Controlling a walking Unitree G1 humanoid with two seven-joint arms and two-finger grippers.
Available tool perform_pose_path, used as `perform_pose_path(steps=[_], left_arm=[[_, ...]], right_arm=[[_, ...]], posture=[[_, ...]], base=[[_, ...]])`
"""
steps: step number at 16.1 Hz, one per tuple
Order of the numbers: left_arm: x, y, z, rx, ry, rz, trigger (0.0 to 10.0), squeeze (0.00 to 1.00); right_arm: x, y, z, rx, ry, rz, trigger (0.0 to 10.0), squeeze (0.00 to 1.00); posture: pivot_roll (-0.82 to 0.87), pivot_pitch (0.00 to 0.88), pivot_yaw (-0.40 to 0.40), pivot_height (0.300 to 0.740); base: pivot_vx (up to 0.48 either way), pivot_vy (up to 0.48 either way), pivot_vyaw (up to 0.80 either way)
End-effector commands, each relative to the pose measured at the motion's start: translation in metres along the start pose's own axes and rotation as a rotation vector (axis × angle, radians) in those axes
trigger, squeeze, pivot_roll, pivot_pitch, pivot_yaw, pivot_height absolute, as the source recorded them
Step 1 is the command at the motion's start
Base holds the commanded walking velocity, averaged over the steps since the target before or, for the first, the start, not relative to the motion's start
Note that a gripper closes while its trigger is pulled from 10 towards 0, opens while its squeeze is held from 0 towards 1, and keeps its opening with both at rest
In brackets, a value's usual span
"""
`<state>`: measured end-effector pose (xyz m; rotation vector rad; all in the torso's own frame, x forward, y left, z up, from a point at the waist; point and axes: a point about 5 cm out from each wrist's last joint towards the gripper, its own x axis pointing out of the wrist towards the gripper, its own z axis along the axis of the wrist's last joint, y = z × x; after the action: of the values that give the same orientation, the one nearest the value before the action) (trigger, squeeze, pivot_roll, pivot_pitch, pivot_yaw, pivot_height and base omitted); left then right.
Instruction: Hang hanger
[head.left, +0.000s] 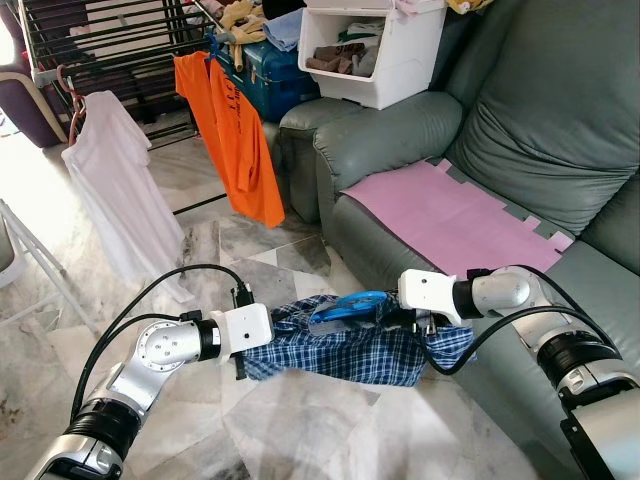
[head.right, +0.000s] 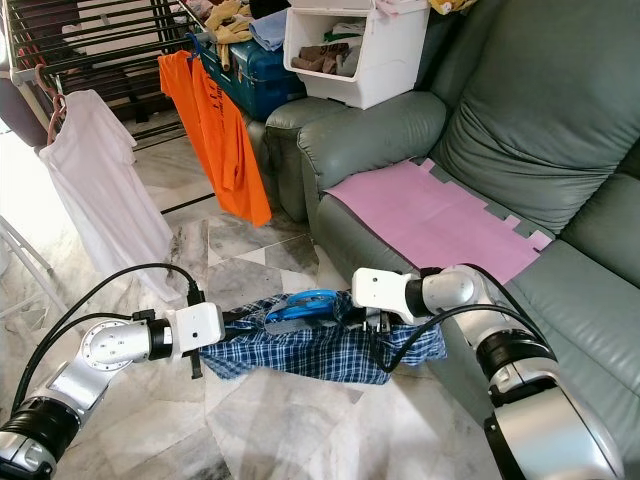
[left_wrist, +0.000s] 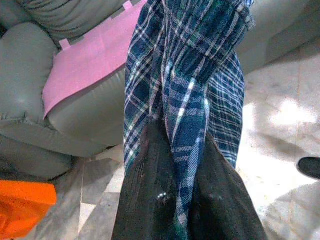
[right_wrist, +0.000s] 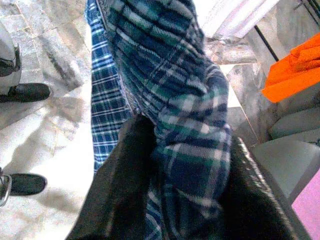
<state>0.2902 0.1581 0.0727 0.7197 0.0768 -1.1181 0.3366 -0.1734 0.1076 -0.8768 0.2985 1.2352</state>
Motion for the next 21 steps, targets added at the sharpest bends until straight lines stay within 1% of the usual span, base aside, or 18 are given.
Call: perform_pose_path(steps=[1,4,5,7,10,11,12,13,14,16,17,18,19,20,21], left_arm=[[-0.005,0.008,0.0,0.016,-0.002,0.038,10.0,0.0],[-0.005,0.008,-0.002,0.012,0.005,0.044,10.0,0.0],[-0.005,0.006,-0.005,0.006,0.02,0.048,10.0,0.0],[-0.005,0.005,-0.007,0.004,0.024,0.05,10.0,0.0],[-0.005,0.007,-0.009,0.029,0.04,0.072,10.0,0.0],[-0.006,0.01,-0.01,0.036,0.056,0.11,10.0,0.56],[-0.006,0.013,-0.011,0.024,0.053,0.145,10.0,1.0],[-0.006,0.015,-0.011,0.004,0.045,0.155,10.0,1.0],[-0.007,0.014,-0.01,0.006,0.037,0.141,10.0,1.0],[-0.008,0.012,-0.01,0.076,0.048,0.109,10.0,1.0],[-0.01,0.013,-0.008,0.156,0.059,0.104,10.0,1.0],[-0.012,0.017,-0.007,0.239,0.073,0.122,10.0,1.0],[-0.013,0.022,-0.006,0.295,0.075,0.167,10.0,1.0],[-0.014,0.027,-0.004,0.302,0.065,0.203,10.0,1.0],[-0.015,0.033,-0.001,0.293,0.051,0.275,10.0,1.0]], right_arm=[[-0.007,-0.011,0.002,0.023,-0.019,-0.06,0.0,0.0],[-0.008,-0.013,0.003,0.029,-0.026,-0.08,0.0,0.0],[-0.009,-0.016,0.005,0.044,-0.044,-0.106,0.0,0.0],[-0.009,-0.016,0.005,0.048,-0.048,-0.109,0.0,0.0],[-0.006,-0.014,0.005,0.051,-0.051,-0.095,0.0,0.0],[-0.005,-0.013,0.005,0.052,-0.051,-0.096,0.0,0.0],[-0.004,-0.013,0.005,0.053,-0.05,-0.095,0.0,0.0],[-0.003,-0.013,0.005,0.05,-0.043,-0.102,0.0,0.0],[-0.002,-0.013,0.005,0.05,-0.036,-0.108,0.0,0.0],[0.0,-0.013,0.003,0.048,-0.01,-0.135,0.0,0.0],[0.001,-0.015,0.001,0.051,0.017,-0.17,0.0,0.0],[0.002,-0.016,0.0,0.069,0.035,-0.203,0.0,0.0],[0.005,-0.015,-0.003,0.102,0.045,-0.225,0.0,0.0],[0.007,-0.013,-0.004,0.118,0.049,-0.231,0.0,0.0],[0.011,-0.011,-0.007,0.149,0.065,-0.266,0.0,0.0]], posture=[[-0.12,0.0,0.044,0.74],[-0.12,0.0,0.044,0.74],[-0.12,0.0,0.044,0.74],[-0.12,0.0,0.045,0.74],[-0.12,0.0,0.041,0.74],[-0.12,0.0,0.04,0.74],[-0.12,0.0,0.04,0.74],[-0.12,0.0,0.037,0.74],[-0.12,0.0,0.037,0.74],[-0.11,0.0,0.032,0.74],[-0.11,0.0,0.028,0.74],[-0.11,0.0,0.027,0.74],[-0.11,0.0,0.027,0.74],[-0.11,0.0,0.027,0.74],[-0.11,0.0,0.029,0.74]], base=[[0.0,0.0,0.0],[0.0,0.0,0.0],[0.0,0.0,0.0],[0.0,0.0,0.0],[0.0,0.0,0.0],[0.0,0.0,0.0],[0.0,0.0,0.0],[0.0,0.0,0.0],[0.0,0.0,0.0],[0.0,0.0,0.0],[0.0,0.0,0.0],[0.0,0.0,0.0],[0.0,0.0,0.0],[0.0,0.0,0.0],[0.0,0.0,0.0]])
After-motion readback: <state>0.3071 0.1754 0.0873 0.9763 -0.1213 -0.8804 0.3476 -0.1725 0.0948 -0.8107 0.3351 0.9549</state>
